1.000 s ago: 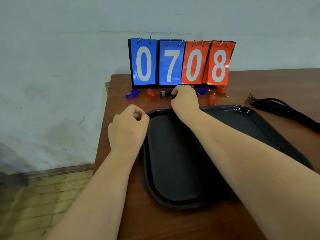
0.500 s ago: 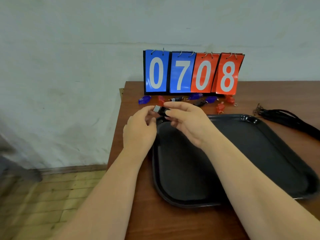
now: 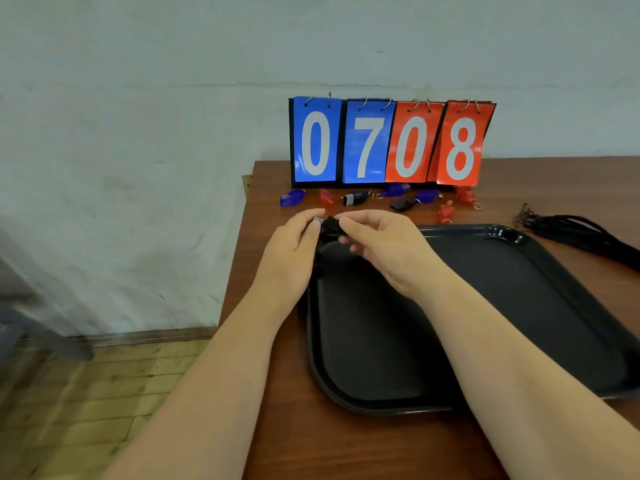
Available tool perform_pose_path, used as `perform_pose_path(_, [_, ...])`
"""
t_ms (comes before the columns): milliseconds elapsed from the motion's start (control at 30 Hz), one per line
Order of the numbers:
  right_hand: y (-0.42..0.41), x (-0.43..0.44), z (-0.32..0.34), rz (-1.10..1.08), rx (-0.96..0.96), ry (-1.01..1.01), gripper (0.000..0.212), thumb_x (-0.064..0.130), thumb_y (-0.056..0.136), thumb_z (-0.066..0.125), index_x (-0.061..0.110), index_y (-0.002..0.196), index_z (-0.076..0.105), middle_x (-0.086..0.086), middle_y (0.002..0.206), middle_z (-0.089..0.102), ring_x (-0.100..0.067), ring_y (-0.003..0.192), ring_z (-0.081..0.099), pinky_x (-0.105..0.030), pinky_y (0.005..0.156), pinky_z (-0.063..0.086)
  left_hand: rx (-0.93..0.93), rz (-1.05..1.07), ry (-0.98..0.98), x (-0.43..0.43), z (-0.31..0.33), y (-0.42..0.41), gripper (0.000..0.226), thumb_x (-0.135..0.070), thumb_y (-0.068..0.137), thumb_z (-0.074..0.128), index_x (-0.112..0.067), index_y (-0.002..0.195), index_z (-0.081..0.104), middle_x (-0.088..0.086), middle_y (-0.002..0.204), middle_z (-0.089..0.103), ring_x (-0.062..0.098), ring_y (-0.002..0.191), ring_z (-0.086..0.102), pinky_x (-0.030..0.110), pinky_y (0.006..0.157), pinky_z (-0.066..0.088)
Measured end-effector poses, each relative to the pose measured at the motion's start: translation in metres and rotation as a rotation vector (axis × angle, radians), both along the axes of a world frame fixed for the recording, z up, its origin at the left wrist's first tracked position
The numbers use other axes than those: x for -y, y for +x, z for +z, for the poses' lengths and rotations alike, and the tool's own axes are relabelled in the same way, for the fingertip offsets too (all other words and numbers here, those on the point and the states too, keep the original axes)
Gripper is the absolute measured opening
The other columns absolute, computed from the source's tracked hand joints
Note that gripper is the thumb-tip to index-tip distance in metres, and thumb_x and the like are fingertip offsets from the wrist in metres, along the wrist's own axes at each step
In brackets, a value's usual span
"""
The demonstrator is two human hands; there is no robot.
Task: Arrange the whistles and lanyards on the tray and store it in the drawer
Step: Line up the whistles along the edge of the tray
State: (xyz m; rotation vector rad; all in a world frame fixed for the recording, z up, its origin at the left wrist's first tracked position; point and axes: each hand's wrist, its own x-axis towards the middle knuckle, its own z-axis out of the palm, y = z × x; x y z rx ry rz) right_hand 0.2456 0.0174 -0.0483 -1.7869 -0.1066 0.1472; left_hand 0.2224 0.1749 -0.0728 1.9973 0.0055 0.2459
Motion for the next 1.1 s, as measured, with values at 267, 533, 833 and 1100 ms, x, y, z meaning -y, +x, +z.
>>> perform_pose_path(267, [0.004,0.004,-0.005,0.012,0.291,-0.531,0.03,0.028,0.087,0.073,0.028,0.116,0.067,0.012,0.107,0.058,0.0,0.083,0.054,-0.009,0.071,0.04,0.014,-0.008,0.173,0.0,-0.004,0.005,0.027,-0.02,0.099,0.055,-0.036,0.121,0.061,-0.011,0.122,0.06,0.013,0.121,0.05,0.043,0.104,0.047])
perform_pose_path(533, [0.008,0.002,-0.006,0.109,0.347,-0.701,0.035,0.027,0.093,0.067,0.026,0.127,0.063,0.009,0.104,0.051,0.002,0.07,0.042,-0.015,0.073,0.036,0.046,-0.013,0.263,-0.003,-0.008,0.006,0.025,-0.024,0.095,0.062,-0.038,0.116,0.062,-0.01,0.114,0.056,0.015,0.118,0.048,0.038,0.101,0.047])
perform_pose_path(833, [0.012,-0.001,-0.015,0.109,0.387,-0.707,0.036,0.028,0.09,0.069,0.028,0.126,0.064,0.007,0.109,0.057,0.002,0.072,0.044,-0.015,0.072,0.036,0.074,0.033,0.24,-0.004,-0.011,0.008,0.027,-0.022,0.09,0.068,-0.033,0.114,0.063,-0.009,0.113,0.052,0.014,0.113,0.051,0.03,0.095,0.049])
perform_pose_path(1100, [0.011,0.0,-0.016,0.093,0.396,-0.694,0.035,0.027,0.088,0.071,0.025,0.123,0.065,0.006,0.111,0.06,0.003,0.068,0.043,-0.009,0.064,0.031,0.085,0.042,0.215,-0.003,-0.011,0.007,0.025,-0.02,0.09,0.067,-0.035,0.108,0.058,-0.009,0.109,0.053,0.013,0.108,0.053,0.026,0.089,0.049])
